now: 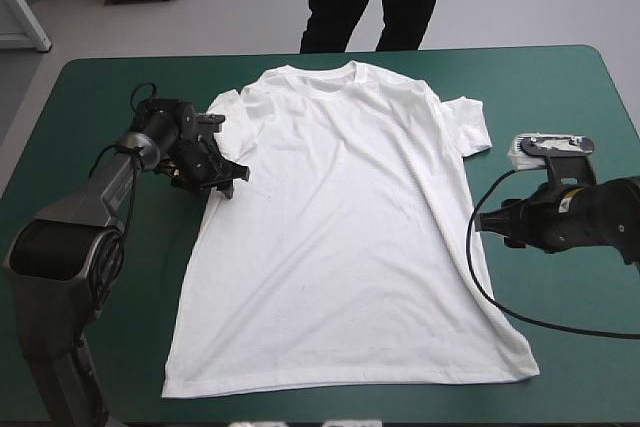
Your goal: Fold the cloth
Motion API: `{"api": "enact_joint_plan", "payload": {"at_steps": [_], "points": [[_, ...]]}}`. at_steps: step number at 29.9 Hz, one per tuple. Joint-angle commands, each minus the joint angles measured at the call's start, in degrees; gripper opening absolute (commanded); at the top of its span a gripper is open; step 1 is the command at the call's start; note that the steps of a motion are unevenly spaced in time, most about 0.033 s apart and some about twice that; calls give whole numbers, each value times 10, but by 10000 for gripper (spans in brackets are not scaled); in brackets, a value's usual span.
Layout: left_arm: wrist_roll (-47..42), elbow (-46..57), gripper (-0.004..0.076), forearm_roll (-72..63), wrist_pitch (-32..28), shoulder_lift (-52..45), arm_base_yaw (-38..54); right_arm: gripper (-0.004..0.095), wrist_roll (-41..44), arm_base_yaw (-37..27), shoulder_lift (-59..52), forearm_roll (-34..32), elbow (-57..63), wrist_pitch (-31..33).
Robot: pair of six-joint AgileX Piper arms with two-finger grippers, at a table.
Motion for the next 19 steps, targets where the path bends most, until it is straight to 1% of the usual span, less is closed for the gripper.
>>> {"api": "enact_joint_plan", "payload": {"at_steps": [1, 2, 7, 13, 16, 19], "points": [[2, -11, 361, -11, -5, -3, -12, 466, -3, 0, -5, -8, -17, -33], [5, -11, 317, -11, -5, -1, -15, 466, -3, 0, -3, -14, -17, -34], [23, -12, -12, -10, -1, -1, -37, 463, -3, 0, 24, -16, -17, -38], [25, -12, -7, -8, 2, -1, -49, 465, -12, 0, 77, -17, -43, -64], [25, -12, -7, -8, 3, -1, -49, 475, -12, 0, 131, -25, -95, -56], [24, -12, -7, -8, 7, -1, -49, 528, -21, 0, 195, -29, -165, -38]]}}
